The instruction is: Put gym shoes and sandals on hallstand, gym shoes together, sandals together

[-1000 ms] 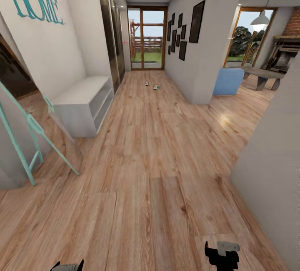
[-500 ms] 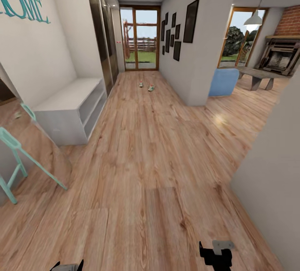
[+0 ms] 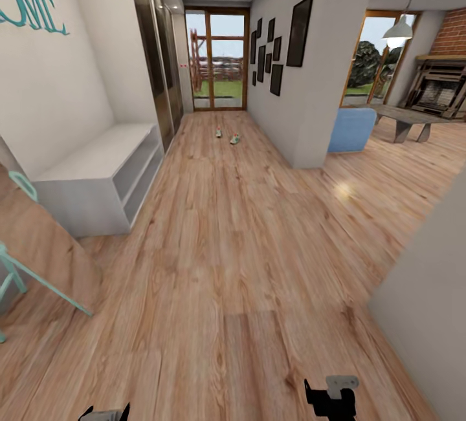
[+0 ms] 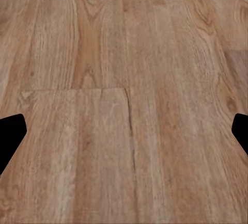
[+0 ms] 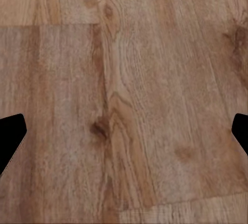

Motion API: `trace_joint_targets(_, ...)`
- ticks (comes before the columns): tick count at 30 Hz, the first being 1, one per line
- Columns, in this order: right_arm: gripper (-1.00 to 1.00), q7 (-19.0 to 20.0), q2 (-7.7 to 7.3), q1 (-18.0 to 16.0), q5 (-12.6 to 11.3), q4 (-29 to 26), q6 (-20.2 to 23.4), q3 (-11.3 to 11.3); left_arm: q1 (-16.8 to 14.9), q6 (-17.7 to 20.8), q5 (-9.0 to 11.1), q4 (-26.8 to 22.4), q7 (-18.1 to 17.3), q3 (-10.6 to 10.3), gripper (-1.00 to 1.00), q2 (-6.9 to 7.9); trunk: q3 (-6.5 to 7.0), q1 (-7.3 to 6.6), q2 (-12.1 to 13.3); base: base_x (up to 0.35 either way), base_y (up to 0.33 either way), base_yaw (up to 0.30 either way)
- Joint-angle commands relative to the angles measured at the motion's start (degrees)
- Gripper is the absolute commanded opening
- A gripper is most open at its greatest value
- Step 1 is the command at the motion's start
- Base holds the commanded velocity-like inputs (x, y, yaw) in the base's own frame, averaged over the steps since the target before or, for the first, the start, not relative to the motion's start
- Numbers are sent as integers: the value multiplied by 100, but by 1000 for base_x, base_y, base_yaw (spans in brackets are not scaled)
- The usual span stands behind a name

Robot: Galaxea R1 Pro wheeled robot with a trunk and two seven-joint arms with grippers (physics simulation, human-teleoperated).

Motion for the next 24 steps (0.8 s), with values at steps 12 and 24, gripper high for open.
trace_joint_targets(12,100,-209,-118,13,29,-6,-25,-59,-3,-4,50,3,-60,21,100,-20,-5,3,-2,339,0,0)
trace_joint_targets(24,100,-228,-285,13,34,-5,-25,-61,-5,-4,50,2,-60,22,100,-19,-5,3,-2,339,0,0)
